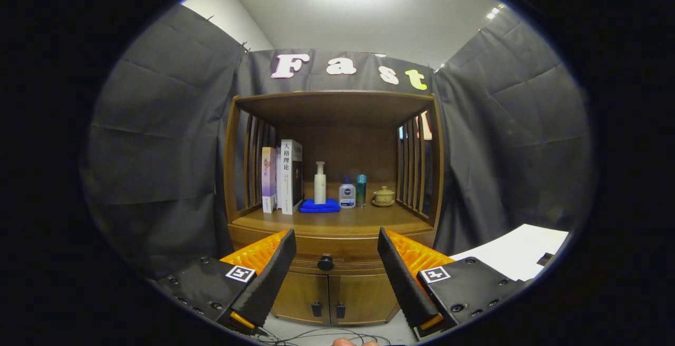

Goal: Pull open the drawer, take out the items inside it, and place them on the countertop above the cabinet.

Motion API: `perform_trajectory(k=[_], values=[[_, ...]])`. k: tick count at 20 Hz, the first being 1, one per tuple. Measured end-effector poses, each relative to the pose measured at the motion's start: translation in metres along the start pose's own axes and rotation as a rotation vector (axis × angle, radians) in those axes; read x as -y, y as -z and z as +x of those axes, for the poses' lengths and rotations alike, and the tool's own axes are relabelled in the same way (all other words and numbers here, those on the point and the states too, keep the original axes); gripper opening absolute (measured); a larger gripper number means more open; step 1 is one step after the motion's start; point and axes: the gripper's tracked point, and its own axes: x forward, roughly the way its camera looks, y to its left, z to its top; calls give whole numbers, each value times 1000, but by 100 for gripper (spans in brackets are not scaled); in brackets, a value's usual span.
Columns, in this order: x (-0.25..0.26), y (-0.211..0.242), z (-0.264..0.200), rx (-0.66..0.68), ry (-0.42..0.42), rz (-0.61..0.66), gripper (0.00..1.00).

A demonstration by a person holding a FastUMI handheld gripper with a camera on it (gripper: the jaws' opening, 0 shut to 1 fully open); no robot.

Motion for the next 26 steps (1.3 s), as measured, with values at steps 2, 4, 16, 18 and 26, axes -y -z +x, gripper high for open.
perform_trajectory(k=[2, 4, 16, 18, 26], values=[[3, 13, 9, -17, -1, -9, 98], [4, 27, 21, -44, -2, -11, 98], [13, 119, 117, -201, 17, 77, 98], [4, 133, 133, -216, -5, 95, 96], [-17, 177, 185, -271, -38, 70, 97]])
